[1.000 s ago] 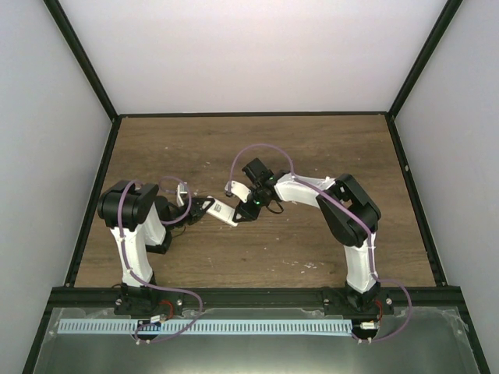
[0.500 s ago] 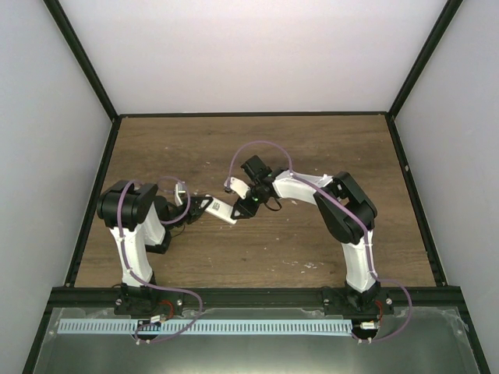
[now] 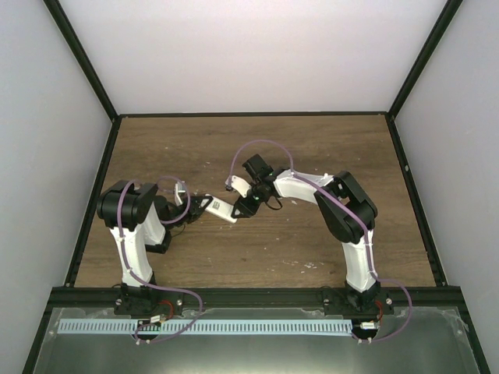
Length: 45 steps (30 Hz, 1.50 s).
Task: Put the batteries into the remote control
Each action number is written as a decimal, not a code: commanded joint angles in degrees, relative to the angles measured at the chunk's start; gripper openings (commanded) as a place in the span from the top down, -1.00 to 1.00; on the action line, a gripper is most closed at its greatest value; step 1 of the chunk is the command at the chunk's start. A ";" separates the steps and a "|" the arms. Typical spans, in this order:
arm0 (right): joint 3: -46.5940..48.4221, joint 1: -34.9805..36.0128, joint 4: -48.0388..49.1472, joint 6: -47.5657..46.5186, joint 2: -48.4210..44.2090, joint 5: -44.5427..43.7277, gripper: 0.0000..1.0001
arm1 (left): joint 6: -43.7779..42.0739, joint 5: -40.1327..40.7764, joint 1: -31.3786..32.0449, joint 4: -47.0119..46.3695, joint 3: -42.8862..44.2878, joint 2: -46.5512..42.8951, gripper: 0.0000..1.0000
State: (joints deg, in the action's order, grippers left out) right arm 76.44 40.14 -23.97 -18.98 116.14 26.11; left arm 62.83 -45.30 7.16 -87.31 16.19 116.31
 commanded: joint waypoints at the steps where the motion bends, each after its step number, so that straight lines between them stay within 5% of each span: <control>1: -0.08 -1.29 2.32 -0.71 2.35 -6.01 0.09 | -1.83 -2.27 0.85 -4.54 -0.30 1.02 1.00; 27: 2.83 -0.93 0.70 0.02 4.40 -1.41 0.57 | -1.70 -2.30 0.92 -4.62 -0.04 1.42 1.00; 45: 1.76 2.40 0.80 3.24 5.65 -3.22 0.59 | -0.68 -1.97 0.88 -4.59 0.09 1.22 1.00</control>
State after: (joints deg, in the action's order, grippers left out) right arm 79.48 40.05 -25.69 -17.43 118.17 28.25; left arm 62.98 -44.42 7.01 -87.31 16.45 116.31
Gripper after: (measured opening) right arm 0.204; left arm 0.168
